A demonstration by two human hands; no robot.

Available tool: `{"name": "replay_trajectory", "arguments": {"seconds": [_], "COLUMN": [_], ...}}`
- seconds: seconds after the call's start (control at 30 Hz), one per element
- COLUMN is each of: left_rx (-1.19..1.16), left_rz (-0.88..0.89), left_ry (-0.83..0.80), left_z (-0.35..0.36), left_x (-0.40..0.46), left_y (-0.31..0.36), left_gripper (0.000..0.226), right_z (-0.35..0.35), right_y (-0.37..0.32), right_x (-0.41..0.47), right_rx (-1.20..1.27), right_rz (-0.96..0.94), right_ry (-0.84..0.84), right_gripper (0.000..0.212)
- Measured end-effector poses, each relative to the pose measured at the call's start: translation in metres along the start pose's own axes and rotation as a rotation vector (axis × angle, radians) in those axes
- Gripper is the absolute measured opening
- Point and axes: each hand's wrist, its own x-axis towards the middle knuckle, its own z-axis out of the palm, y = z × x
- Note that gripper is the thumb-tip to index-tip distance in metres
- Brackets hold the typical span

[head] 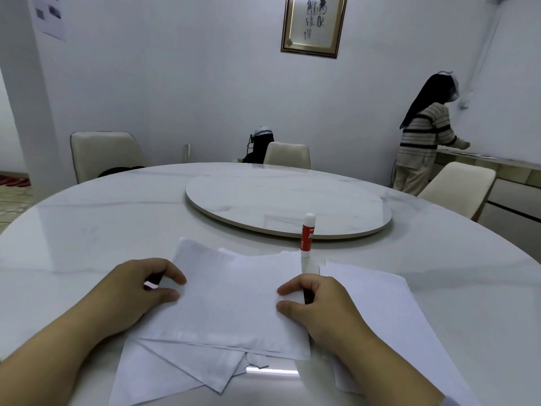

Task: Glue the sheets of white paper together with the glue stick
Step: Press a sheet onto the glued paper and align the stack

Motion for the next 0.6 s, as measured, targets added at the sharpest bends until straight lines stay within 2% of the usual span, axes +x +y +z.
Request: {"name": "replay_trajectory", "arguments": {"seconds": [0.37,0.47,0.53,0.6], "left_rx": [0.079,0.118,0.198,0.401], "left_rz": [0.052,0.091,0.137,0.122], "left_ry": [0.026,-0.015,-0.030,-0.025], "left_z": [0.0057,0.0042,0.0046,0.0063], "left_x": [-0.0002,0.0010,0.0039,0.0043], "left_y": [-0.0003,-0.0019,-0.0050,0.0008], "left_gripper": [0.022,0.034,0.041,0.032], "right_z": [0.0014,0.0029,0.0050,0.0063], "right_y": [-0.0005,-0.0015,-0.0024,-0.0046], "right_x": [-0.0015,-0.0039,-0.0058,-0.0082], "right_rx": [-0.079,-0.145,-0.221,-0.318], "right_rz": [-0.009,-0.025,-0.033,-0.047], "right_ry": [0.007,0.032,0.066,0.109], "right_gripper": [0.015,0.015,0.018,0.027]}}
